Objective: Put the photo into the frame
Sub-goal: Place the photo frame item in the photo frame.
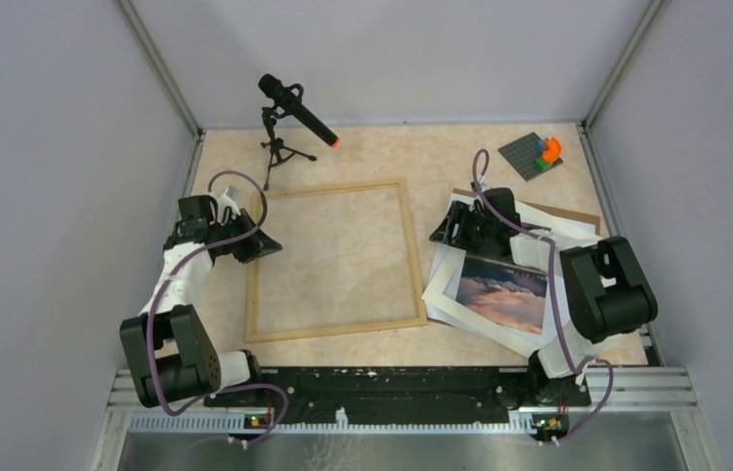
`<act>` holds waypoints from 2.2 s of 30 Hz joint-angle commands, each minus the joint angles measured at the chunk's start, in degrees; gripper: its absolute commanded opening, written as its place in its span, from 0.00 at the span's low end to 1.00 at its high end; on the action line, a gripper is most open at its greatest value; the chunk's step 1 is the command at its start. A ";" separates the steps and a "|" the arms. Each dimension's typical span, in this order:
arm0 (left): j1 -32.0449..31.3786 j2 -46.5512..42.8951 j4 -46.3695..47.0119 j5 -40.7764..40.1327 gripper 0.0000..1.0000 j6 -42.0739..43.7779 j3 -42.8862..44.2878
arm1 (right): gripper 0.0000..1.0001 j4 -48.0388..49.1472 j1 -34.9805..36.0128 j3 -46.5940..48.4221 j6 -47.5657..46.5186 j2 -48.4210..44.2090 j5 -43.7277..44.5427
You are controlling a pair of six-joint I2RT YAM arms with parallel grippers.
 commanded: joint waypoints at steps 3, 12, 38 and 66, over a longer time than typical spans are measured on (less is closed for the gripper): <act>0.22 -1.51 1.74 0.59 0.00 1.22 2.18 | 0.61 2.59 -0.31 -0.11 0.22 0.42 -0.69; 0.20 -1.72 0.59 -1.30 0.00 2.06 4.32 | 0.61 2.69 -0.30 -0.14 0.23 0.50 -0.89; 0.22 -3.70 2.48 1.86 0.00 -1.54 -0.11 | 0.61 3.13 -0.30 -0.18 0.47 0.78 -1.35; 0.24 -6.26 9.60 0.02 0.00 -4.58 -4.24 | 0.61 3.28 0.14 -0.05 0.49 1.23 -1.56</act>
